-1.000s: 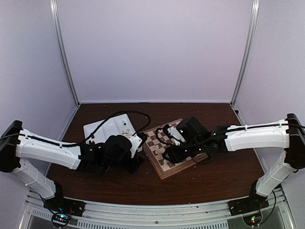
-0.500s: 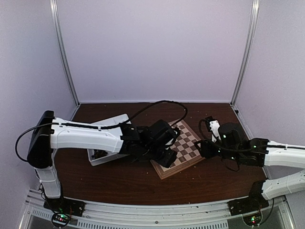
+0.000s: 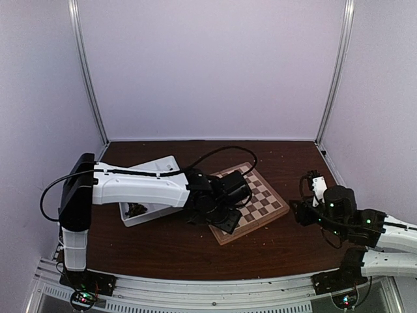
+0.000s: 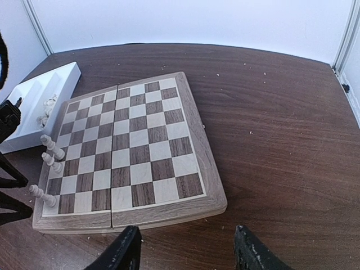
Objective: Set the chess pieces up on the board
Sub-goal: Pick up the chess piece from the chessboard.
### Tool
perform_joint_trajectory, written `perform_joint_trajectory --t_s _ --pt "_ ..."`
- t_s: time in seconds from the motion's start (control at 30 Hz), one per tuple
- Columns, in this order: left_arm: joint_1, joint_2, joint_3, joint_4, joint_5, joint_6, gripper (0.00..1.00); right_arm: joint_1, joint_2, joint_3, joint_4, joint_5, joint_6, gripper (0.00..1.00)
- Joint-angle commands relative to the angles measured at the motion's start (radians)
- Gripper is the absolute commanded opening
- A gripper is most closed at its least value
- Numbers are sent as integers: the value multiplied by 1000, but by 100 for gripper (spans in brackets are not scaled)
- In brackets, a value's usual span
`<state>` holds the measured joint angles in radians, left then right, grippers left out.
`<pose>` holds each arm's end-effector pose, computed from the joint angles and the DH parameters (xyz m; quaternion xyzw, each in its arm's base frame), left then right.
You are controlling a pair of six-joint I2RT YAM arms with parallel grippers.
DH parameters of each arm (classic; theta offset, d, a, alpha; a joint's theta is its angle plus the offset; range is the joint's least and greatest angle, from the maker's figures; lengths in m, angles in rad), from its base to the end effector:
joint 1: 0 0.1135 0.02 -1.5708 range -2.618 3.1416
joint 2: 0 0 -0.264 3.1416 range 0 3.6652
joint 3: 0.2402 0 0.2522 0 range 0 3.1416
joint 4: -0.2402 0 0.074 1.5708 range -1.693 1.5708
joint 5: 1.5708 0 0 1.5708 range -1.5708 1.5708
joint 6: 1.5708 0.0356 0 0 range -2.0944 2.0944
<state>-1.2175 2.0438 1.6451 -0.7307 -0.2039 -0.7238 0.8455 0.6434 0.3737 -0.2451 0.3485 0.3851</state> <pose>0.1575 -0.4064 0.2103 0.2156 0.9467 -0.1236 0.2049 0.1115 0.1075 0.2115 -0.1091 0.8482 0.1641 0.4916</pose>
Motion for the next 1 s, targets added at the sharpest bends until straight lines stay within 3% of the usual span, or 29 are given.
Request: perform_joint_trajectory --t_s 0.0,0.13,0.6,0.97 --pt "1 23 53 -31 -28 -31 54 -5 -21 -22 30 -8 -60 58" --pt "4 48 84 -73 -53 -44 53 -5 3 -7 44 -50 -140 62" --pt "17 82 90 -75 -53 -55 47 -5 -16 -61 146 -87 -186 70" --pt "25 91 94 -62 -64 -46 24 -5 -16 -64 154 -94 -187 73"
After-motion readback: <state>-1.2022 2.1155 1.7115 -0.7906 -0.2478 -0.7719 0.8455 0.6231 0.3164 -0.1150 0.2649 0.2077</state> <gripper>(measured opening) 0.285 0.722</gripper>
